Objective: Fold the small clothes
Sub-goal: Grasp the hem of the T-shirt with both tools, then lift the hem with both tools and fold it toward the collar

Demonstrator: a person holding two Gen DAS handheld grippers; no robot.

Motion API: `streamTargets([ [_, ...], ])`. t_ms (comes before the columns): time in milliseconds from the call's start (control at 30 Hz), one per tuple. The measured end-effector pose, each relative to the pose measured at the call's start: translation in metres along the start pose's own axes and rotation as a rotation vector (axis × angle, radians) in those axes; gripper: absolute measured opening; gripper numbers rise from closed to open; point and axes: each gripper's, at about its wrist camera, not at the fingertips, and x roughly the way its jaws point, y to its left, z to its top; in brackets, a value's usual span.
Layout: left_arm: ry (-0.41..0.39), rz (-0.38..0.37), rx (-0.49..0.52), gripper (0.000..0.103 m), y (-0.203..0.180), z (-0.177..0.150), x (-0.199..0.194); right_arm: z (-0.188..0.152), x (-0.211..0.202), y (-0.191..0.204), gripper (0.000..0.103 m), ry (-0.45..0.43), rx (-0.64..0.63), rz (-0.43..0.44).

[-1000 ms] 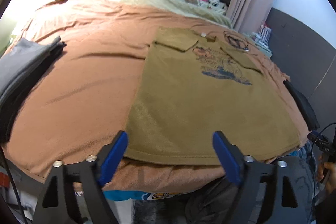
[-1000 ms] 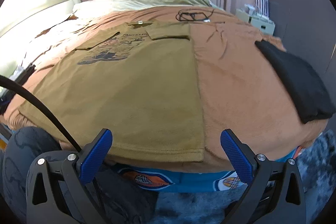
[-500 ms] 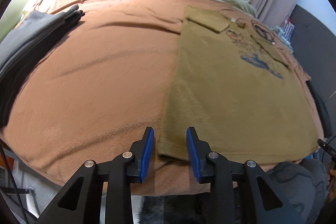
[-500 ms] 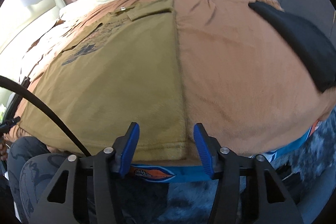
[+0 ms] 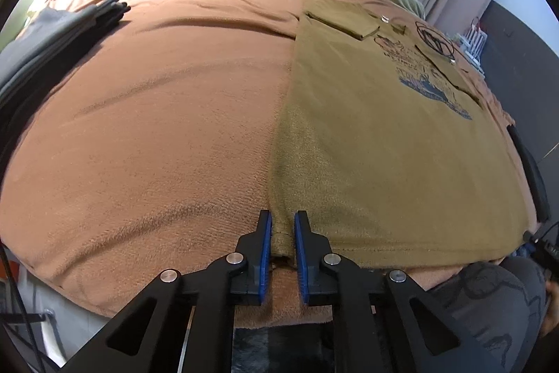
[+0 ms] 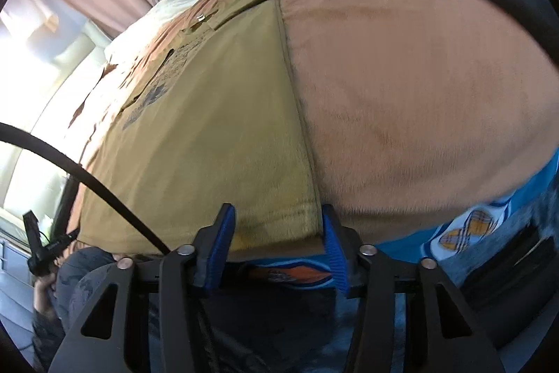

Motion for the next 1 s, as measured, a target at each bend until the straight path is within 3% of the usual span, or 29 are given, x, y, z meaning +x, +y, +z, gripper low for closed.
streamTargets([
  [167, -0.006, -0.027, -0.036, 0.009, 0.006, 0.000, -0.001, -0.003, -0.007, -0.026, 0.042, -0.046, 0.137, 0.103],
  [367, 0.000, -0.051, -0.062, 0.010, 0.007, 0.001, -0.004, -0.004, -0.018, -0.038, 0.039, -0.093, 0.183, 0.204],
  [467, 0.015, -0.064, -0.081, 0.015, 0.009, 0.003, -0.002, -0.002, -0.019, -0.044, 0.039, -0.097, 0.194, 0.234],
  [667, 0.024, -0.100, -0.141, 0.015, 0.017, 0.006, 0.004, -0.002, -0.006, -0.051, 0.036, -0.100, 0.231, 0.208],
  [767, 0.017, -0.080, -0.116, 0.015, 0.012, 0.006, 0.007, -0.001, -0.006, -0.054, 0.022, -0.104, 0.244, 0.168],
  [833, 0.014, -0.059, -0.090, 0.014, 0.008, 0.007, 0.007, -0.003, -0.007, -0.051, 0.006, -0.100, 0.244, 0.135],
  [900, 0.014, -0.047, -0.077, 0.007, 0.006, 0.007, 0.005, -0.004, -0.011, -0.041, 0.005, -0.106, 0.236, 0.133],
  [1000, 0.003, -0.037, -0.061, 0.005, 0.005, 0.007, -0.002, -0.004, -0.022, -0.023, 0.004, -0.139, 0.196, 0.115],
])
